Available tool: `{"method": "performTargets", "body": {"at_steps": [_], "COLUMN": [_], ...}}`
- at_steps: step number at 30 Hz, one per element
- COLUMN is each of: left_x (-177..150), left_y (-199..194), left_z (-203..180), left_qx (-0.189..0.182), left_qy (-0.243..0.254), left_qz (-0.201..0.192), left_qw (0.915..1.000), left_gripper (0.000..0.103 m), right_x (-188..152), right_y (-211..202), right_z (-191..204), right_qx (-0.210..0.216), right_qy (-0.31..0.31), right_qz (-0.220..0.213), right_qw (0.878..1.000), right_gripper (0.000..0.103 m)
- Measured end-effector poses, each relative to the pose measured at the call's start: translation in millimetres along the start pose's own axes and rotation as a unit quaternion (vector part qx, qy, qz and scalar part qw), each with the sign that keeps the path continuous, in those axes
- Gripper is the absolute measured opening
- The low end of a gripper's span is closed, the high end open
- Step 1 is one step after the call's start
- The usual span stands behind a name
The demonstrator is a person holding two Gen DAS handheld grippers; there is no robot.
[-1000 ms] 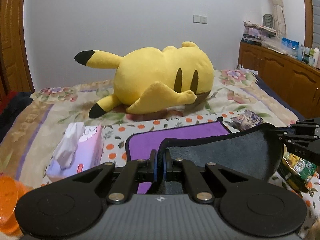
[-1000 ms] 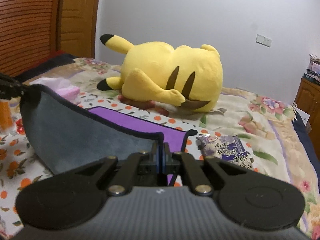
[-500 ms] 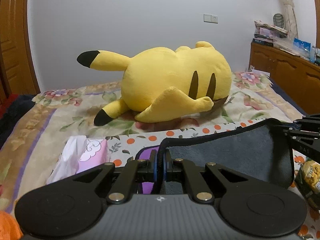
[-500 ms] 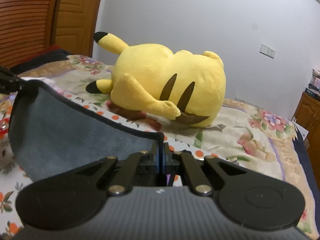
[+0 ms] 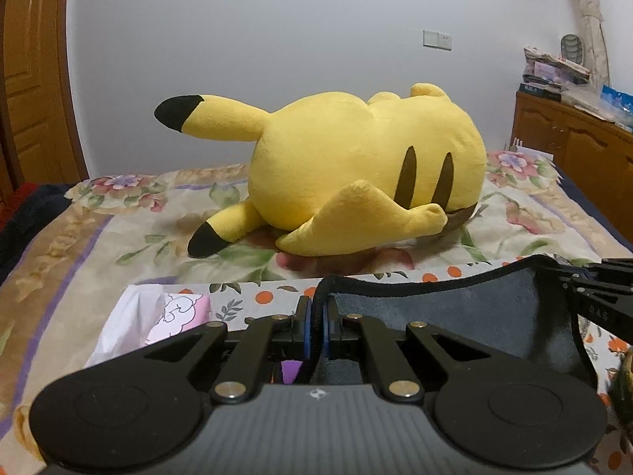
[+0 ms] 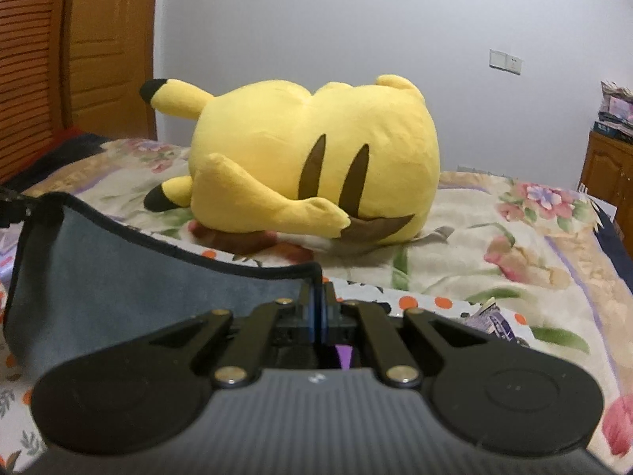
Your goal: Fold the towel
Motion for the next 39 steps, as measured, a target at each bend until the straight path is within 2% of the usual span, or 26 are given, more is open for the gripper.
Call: {"method": "performTargets", "body": {"at_steps": [16, 19, 20, 21, 22, 23, 24, 25, 26, 27, 39], "left_x": [-10, -13, -14, -16, -17, -18, -18, -18, -18, -18, -30], "left_y": [51, 56, 56, 57, 57, 57, 56, 54, 54, 53, 19], "left_z": [-15, -18, -19, -20, -21, -21, -21, -20, -19, -20, -21], "left_qx": [0.028, 0.027, 0.028, 0.028, 0.028, 0.029, 0.029, 0.028, 0.027, 0.026, 0.006], "left_qy": [0.024, 0.027, 0.028, 0.030, 0.031, 0.029, 0.025, 0.020, 0.016, 0.015, 0.012], "left_qz": [0.009, 0.012, 0.012, 0.013, 0.014, 0.015, 0.013, 0.011, 0.010, 0.010, 0.024], "left_qw": [0.9993, 0.9992, 0.9991, 0.9991, 0.9990, 0.9991, 0.9992, 0.9993, 0.9995, 0.9995, 0.9996], "left_gripper": [0.009, 0.010, 0.011, 0.015, 0.026, 0.033, 0.046, 0.055, 0.057, 0.059, 0.066], "right_x": [-17, -18, -17, -17, -17, -18, -19, -19, -19, -19, -19], "right_y": [40, 41, 40, 40, 40, 40, 40, 40, 39, 38, 5], "right_z": [-15, -16, -15, -15, -15, -14, -14, -13, -13, -12, 11], "right_qx": [-0.026, -0.032, -0.032, -0.031, -0.031, -0.032, -0.035, -0.035, -0.034, -0.034, -0.002], "right_qy": [-0.004, 0.002, 0.006, 0.009, 0.009, 0.008, 0.006, 0.005, 0.006, 0.007, 0.016], "right_qz": [0.025, 0.029, 0.026, 0.025, 0.027, 0.031, 0.033, 0.033, 0.032, 0.031, 0.032], "right_qw": [0.999, 0.999, 0.999, 0.999, 0.999, 0.999, 0.999, 0.999, 0.999, 0.999, 0.999], "right_gripper": [0.004, 0.005, 0.009, 0.014, 0.015, 0.015, 0.017, 0.022, 0.038, 0.046, 0.046]}}
Point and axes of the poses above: each gripper's, at about its wrist camera, not at the fingertips, and y roughly the way its jaws point, z to its left, x to its top, the point moved 9 cm from there along y, roughly the way its jaws point, and after that the axes turned 13 degrees about x, right-handed, at the moved point
